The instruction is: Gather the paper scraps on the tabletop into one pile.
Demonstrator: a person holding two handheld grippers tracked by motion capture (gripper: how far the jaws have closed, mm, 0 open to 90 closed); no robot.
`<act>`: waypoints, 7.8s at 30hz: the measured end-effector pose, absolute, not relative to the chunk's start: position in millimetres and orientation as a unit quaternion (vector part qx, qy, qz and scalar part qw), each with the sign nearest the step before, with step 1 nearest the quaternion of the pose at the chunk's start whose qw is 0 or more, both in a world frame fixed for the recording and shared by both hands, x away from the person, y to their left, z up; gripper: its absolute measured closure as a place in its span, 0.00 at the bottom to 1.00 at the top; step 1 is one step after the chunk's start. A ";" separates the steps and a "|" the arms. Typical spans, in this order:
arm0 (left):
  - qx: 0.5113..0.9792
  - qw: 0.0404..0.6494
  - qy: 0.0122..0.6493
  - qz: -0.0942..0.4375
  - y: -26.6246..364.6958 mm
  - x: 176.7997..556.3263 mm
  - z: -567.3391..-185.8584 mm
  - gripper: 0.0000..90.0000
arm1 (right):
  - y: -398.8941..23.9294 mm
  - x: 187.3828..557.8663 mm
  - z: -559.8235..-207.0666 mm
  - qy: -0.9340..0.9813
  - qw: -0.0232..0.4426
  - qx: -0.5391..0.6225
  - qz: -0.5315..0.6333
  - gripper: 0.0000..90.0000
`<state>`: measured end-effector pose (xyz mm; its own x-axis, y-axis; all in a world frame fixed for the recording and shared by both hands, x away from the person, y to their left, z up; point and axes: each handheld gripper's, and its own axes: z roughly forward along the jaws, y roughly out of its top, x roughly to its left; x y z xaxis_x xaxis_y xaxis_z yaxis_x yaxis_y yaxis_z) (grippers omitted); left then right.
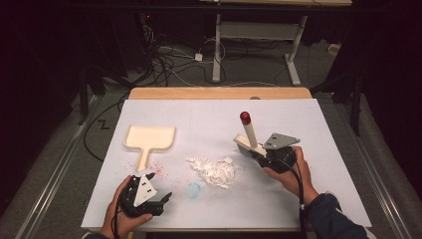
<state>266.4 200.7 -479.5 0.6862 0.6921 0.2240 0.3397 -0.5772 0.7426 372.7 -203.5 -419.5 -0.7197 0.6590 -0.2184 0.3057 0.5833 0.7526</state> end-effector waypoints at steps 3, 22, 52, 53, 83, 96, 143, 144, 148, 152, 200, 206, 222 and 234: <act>0.853 0.344 0.301 0.253 200.4 266.2 -480.0 0.21 | -218.6 368.3 -419.7 0.851 0.227 0.306 0.362 0.75; 0.852 0.348 0.296 0.255 199.1 265.7 -478.8 0.21 | -243.1 356.9 -444.7 0.772 0.287 0.414 0.388 0.75; 0.853 0.348 0.296 0.254 200.5 265.0 -478.3 0.21 | -119.8 342.1 -431.4 0.795 0.249 0.317 0.454 0.75; 0.851 0.350 0.298 0.255 200.1 264.8 -478.6 0.21 | -125.4 342.2 -427.5 0.797 0.239 0.311 0.459 0.75; 0.856 0.341 0.292 0.256 198.3 264.3 -478.4 0.21 | -172.5 296.2 -431.3 0.888 0.110 0.158 0.418 0.75; 0.858 0.341 0.289 0.255 198.0 264.3 -478.8 0.21 | -168.7 305.2 -415.4 0.860 0.128 0.165 0.466 0.75; 0.857 0.338 0.291 0.257 198.2 263.4 -478.9 0.21 | -190.3 303.5 -404.5 0.836 0.161 0.233 0.471 0.75; 0.857 0.337 0.291 0.258 198.2 263.4 -478.7 0.21 | -194.5 299.8 -403.7 0.839 0.156 0.231 0.468 0.75; 0.857 0.338 0.291 0.259 198.5 263.3 -478.2 0.21 | -204.1 282.9 -406.4 0.857 0.127 0.202 0.458 0.75; 0.855 0.340 0.293 0.260 198.5 262.9 -477.1 0.21 | -201.1 271.9 -414.0 0.877 0.099 0.175 0.437 0.75; 0.858 0.334 0.289 0.261 197.1 263.9 -478.0 0.21 | -236.9 285.1 -389.9 0.855 0.146 0.209 0.452 0.75; 0.859 0.331 0.289 0.262 196.0 264.0 -478.6 0.21 | -260.5 279.7 -392.0 0.858 0.128 0.225 0.444 0.75; 0.865 0.323 0.285 0.257 192.0 267.4 -480.9 0.21 | -285.6 312.0 -417.5 0.877 0.031 0.278 0.390 0.74; 0.869 0.320 0.279 0.253 189.4 268.2 -482.3 0.21 | -296.2 379.0 -428.0 0.896 0.016 0.307 0.321 0.58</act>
<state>268.2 189.4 -482.3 0.7163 0.6471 0.2613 0.3233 -0.6395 0.6975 379.0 -296.2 -428.0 -0.8109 0.5603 0.1688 0.5399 0.6052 0.5850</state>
